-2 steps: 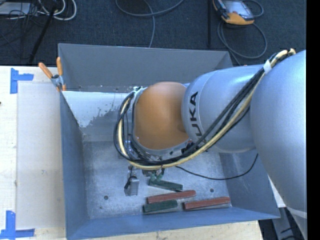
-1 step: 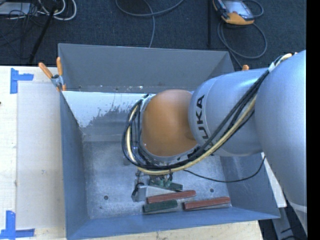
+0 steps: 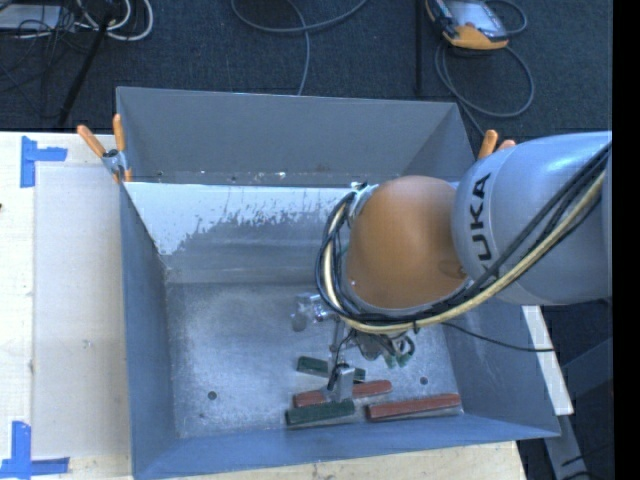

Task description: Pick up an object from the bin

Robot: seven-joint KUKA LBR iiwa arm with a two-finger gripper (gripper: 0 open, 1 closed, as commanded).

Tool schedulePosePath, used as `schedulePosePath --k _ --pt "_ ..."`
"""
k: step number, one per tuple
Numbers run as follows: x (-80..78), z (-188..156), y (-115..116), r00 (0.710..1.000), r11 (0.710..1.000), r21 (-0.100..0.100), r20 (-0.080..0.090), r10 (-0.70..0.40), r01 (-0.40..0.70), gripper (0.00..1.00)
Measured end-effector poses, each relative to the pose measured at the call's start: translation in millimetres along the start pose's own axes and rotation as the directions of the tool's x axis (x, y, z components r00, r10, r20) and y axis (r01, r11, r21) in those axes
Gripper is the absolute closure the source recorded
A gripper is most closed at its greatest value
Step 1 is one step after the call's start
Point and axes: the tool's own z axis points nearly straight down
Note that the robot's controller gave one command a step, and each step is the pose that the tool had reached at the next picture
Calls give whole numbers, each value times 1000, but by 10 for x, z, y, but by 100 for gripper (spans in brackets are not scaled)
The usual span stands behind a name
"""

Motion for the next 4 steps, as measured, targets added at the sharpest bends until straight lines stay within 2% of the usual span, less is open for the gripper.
schedulePosePath --k 1,2,4 --pt "169 586 -78 998 998 0 6 68 -68 0" --pt "217 687 -262 1000 1000 -4 8 18 -18 100" --pt "218 665 -261 1000 1000 -4 8 19 -19 100"
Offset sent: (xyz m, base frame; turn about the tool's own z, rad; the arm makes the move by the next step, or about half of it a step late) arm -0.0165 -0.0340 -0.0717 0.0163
